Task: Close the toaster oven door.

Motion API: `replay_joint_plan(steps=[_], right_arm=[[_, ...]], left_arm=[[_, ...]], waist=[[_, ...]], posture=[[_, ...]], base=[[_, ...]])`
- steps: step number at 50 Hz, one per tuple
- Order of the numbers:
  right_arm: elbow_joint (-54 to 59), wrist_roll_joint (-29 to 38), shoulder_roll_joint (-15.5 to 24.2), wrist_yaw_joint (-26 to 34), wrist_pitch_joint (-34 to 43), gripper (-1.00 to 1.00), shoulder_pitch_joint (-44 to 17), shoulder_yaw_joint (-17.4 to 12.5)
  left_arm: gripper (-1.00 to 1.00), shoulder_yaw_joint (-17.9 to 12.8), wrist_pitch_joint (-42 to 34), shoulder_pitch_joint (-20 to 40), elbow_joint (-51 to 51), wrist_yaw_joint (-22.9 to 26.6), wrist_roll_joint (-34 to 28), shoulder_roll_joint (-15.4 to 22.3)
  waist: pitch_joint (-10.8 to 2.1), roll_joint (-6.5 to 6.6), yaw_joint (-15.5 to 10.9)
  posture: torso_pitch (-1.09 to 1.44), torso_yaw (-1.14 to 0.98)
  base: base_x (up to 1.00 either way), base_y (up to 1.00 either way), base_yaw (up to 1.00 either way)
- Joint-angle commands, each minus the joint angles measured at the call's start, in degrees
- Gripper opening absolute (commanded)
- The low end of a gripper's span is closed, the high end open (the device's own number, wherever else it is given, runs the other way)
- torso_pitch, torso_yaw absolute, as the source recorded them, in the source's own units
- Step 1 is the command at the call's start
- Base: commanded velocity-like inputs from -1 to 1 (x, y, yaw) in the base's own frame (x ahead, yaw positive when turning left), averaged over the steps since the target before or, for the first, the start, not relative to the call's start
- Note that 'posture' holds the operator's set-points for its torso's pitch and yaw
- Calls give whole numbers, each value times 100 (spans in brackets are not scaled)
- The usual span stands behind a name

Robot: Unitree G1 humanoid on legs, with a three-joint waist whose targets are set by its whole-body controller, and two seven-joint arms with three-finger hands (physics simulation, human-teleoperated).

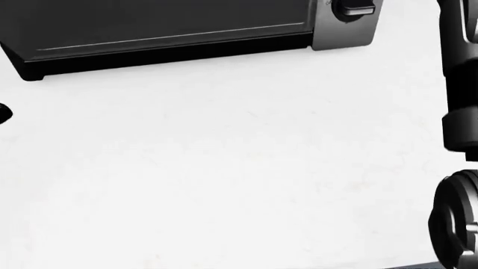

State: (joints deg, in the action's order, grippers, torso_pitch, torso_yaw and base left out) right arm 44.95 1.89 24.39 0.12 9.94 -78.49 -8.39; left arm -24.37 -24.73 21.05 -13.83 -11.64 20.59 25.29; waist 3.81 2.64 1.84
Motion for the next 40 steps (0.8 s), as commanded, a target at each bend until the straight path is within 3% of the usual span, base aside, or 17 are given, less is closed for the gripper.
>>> replay_joint_plan(steps=[1,13,22,40], right_arm=[[-322,-104,15,-18,-343,100,-409,-3],[-80,-83,14,-31,-479,100,-523,3],[-62,-88,7,-39,-495,100,-530,3],[-37,-111,9,-68,-466,100,-590,0]], left_arm=[[100,-51,-91,103,-419,55,36,52],[100,114,-1023,-8,-1620,170,137,-306],[100,432,-1553,132,-2116,96,-45,-551],[100,920,-2323,611,-2494,138,-301,-893]], waist=[[-208,-34,-42],[-191,-62,-54],[-193,-95,-75],[-190,-182,-113]], posture=[[0,0],[0,0],[0,0],[0,0]], base=[[0,0,0],[0,0,0],[0,0,0],[0,0,0]])
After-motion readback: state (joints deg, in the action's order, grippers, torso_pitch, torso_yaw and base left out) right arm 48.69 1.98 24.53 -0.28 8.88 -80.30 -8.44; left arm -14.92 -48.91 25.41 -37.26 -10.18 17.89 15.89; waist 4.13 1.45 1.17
